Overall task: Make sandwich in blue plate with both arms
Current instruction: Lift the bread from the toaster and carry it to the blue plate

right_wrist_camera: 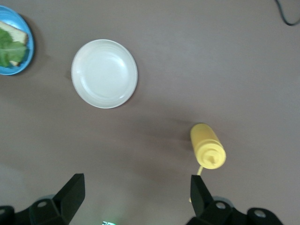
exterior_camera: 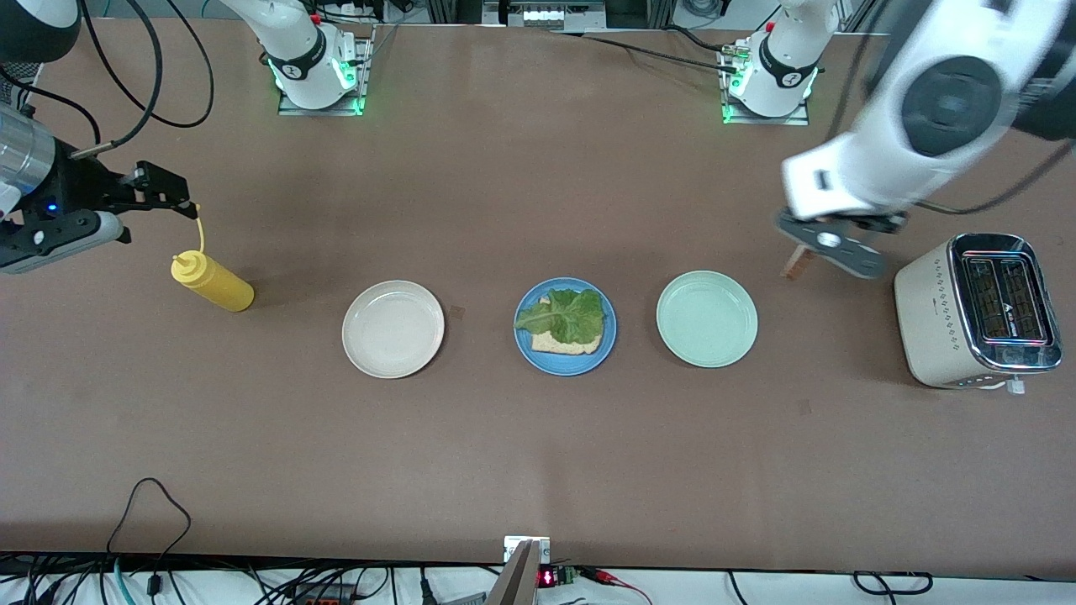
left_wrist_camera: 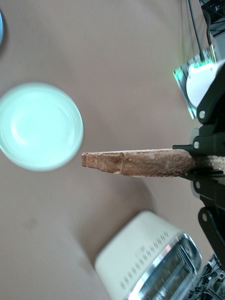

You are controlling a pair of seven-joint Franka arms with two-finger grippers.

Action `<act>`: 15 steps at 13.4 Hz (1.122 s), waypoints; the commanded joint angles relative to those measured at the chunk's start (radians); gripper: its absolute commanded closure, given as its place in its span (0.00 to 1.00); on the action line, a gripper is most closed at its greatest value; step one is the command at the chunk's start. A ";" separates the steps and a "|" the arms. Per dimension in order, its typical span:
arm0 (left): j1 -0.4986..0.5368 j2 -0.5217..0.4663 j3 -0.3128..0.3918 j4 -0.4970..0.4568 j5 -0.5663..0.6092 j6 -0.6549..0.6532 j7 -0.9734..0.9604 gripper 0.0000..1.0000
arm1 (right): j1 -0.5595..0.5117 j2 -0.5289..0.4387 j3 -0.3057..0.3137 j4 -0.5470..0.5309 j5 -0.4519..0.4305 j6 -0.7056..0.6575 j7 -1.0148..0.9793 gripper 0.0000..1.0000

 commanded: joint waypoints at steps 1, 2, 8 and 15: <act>-0.068 0.130 0.003 0.028 -0.114 0.021 -0.207 1.00 | 0.008 -0.021 -0.026 -0.024 -0.026 0.009 0.015 0.00; -0.065 0.164 0.003 0.028 -0.191 0.083 -0.290 1.00 | 0.010 -0.022 -0.026 -0.024 -0.028 -0.002 0.020 0.00; -0.029 0.325 0.014 0.022 -0.588 0.410 -0.326 1.00 | 0.034 0.016 -0.024 -0.030 -0.029 -0.007 0.156 0.00; -0.058 0.542 0.010 -0.073 -0.638 0.860 0.009 1.00 | 0.063 0.007 -0.021 -0.024 -0.105 -0.077 0.225 0.00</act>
